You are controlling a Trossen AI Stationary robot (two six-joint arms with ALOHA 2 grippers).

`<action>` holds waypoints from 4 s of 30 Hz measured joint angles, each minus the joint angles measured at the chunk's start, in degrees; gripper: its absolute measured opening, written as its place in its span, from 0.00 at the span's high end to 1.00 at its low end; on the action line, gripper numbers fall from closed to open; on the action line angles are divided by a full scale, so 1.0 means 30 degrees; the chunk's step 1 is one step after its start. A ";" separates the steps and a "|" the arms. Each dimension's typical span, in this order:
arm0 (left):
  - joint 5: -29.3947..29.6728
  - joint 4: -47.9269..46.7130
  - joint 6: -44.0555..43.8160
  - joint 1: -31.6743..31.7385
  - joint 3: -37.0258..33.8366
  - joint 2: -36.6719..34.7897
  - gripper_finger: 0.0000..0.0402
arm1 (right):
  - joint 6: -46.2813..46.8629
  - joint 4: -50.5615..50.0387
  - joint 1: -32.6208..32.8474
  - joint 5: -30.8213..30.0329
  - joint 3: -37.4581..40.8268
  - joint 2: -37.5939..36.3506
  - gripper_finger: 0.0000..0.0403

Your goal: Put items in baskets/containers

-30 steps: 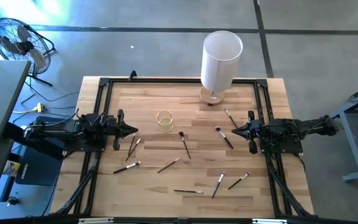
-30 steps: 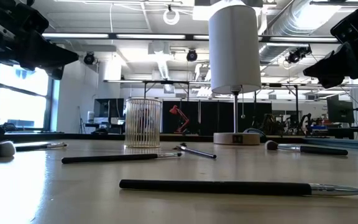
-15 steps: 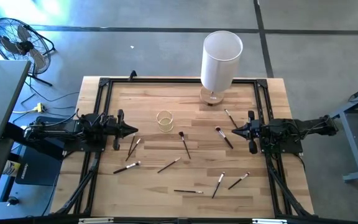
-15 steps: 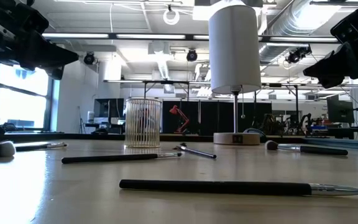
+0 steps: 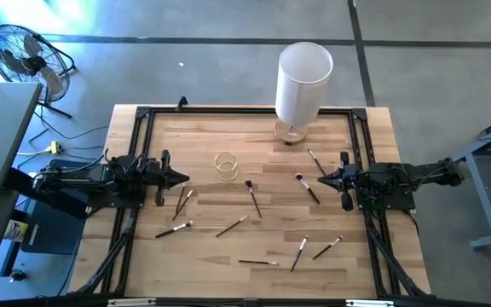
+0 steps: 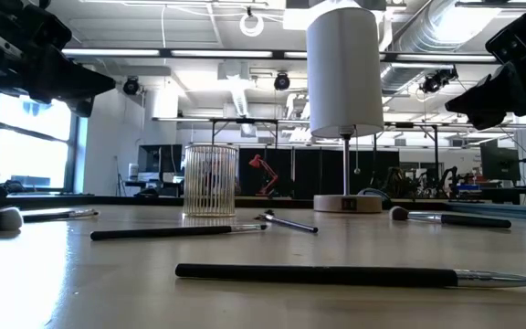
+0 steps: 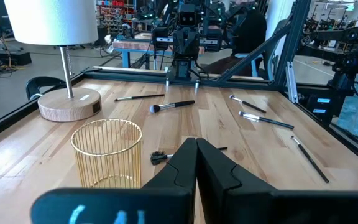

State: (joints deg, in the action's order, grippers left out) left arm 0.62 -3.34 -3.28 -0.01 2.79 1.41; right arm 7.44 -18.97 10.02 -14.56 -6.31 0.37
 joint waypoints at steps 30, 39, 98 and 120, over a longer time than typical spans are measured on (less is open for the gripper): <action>0.0000 -0.0004 0.0000 0.0000 0.0000 0.0000 1.00 | 0.2501 0.3188 -0.0191 -0.4142 -0.9195 1.7894 1.00; 0.0006 0.0002 -0.0001 0.0000 0.0005 -0.0004 1.00 | 1.0343 -0.9205 -0.2491 -0.2150 -1.7016 2.6483 0.99; 0.0007 0.0002 0.0003 0.0000 0.0007 -0.0007 1.00 | 0.8655 -0.8055 -0.5670 0.1930 -1.8178 3.1535 0.98; 0.0007 0.0006 0.0002 0.0000 0.0000 -0.0004 1.00 | -0.3458 1.9966 -0.4967 -0.0127 -1.8243 3.3309 1.00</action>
State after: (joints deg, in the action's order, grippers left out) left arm 0.64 -3.32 -3.28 -0.01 2.79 1.40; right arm -2.93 40.93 -4.89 -14.94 -61.04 100.29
